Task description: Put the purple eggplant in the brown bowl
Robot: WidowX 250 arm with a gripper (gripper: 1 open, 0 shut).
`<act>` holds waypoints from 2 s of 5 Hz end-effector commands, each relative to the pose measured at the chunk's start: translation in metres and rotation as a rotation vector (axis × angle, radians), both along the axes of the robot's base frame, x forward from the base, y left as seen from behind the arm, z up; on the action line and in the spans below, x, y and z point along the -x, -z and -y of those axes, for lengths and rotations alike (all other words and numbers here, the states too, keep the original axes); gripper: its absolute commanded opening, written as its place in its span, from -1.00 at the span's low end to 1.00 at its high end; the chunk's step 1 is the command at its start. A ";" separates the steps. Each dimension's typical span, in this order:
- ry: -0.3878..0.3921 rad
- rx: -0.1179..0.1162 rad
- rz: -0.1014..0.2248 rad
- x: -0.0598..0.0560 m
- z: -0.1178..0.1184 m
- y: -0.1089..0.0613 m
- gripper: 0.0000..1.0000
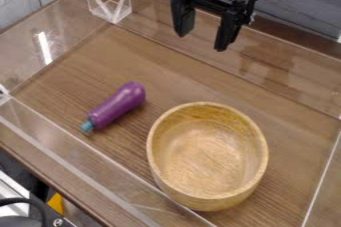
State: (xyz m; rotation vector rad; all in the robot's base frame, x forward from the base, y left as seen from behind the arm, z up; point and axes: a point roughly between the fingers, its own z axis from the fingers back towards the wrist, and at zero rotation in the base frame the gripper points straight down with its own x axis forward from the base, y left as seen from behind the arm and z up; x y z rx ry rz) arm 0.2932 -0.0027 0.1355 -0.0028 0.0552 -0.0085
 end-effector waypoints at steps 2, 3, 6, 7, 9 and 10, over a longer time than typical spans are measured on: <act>-0.022 -0.005 -0.017 0.018 -0.025 0.010 1.00; -0.034 -0.020 0.001 0.031 -0.055 0.011 1.00; -0.019 -0.062 0.034 0.054 -0.100 0.034 1.00; -0.011 -0.057 0.036 0.056 -0.101 0.042 1.00; 0.003 -0.043 0.045 0.059 -0.102 0.055 1.00; 0.010 -0.035 0.047 0.059 -0.103 0.062 1.00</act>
